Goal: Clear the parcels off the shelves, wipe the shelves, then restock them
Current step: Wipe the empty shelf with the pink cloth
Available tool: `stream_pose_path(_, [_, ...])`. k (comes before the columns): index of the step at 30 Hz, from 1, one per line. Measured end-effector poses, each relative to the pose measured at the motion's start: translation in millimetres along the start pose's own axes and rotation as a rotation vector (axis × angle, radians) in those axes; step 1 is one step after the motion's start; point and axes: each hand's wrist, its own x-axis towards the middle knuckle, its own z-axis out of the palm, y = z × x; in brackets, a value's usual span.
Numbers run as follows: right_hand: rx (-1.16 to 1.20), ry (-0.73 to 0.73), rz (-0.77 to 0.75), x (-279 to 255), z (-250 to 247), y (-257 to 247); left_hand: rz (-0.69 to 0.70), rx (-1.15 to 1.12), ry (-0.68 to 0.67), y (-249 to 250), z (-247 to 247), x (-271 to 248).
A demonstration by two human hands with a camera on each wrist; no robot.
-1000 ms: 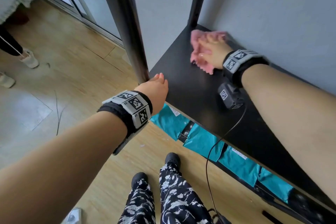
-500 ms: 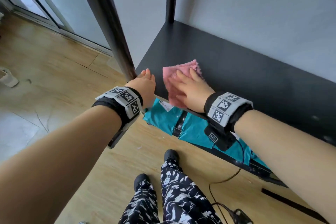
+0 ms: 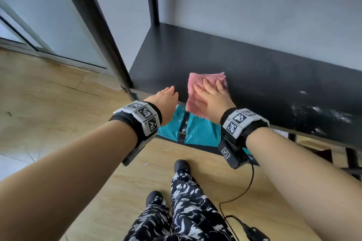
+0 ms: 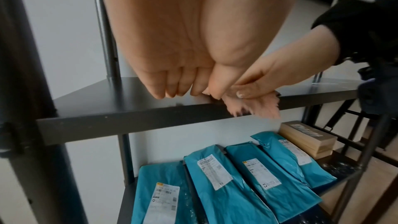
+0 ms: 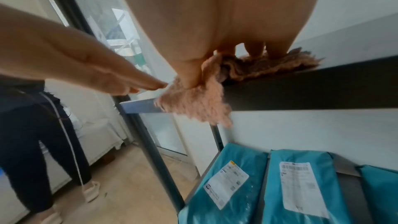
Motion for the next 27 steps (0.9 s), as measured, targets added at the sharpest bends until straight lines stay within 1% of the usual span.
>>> stream_pose_path(2, [0.030, -0.006, -0.018, -24, 4, 3, 0.029, 0.013, 0.014, 8, -2, 0])
stream_pose_path(4, [0.076, -0.019, 0.019, -37, 4, 17, 0.049, 0.029, -0.006, 17, -2, 3])
stream_pose_path(7, [0.108, -0.047, 0.085, -42, 3, 38, 0.045, 0.026, -0.032, 29, -1, 9])
stream_pose_path(13, [0.110, -0.050, 0.186, -18, -18, 84, -0.015, -0.020, -0.033, 42, -5, 22])
stream_pose_path(17, [0.076, -0.118, 0.218, 11, -39, 119, -0.079, -0.072, -0.037, 48, -13, 35])
stream_pose_path(20, [-0.018, -0.135, 0.171, 47, -49, 127, -0.132, -0.092, -0.033, 52, -20, 42])
stream_pose_path(23, [-0.045, -0.145, 0.125, 70, -51, 112, -0.189, -0.093, -0.029, 51, -23, 47])
stream_pose_path(24, [-0.056, -0.153, 0.082, 73, -49, 104, -0.215, -0.095, -0.027, 50, -23, 49])
stream_pose_path(27, [-0.144, -0.170, -0.173, 71, -39, 85, -0.300, -0.112, -0.017, 48, -26, 55])
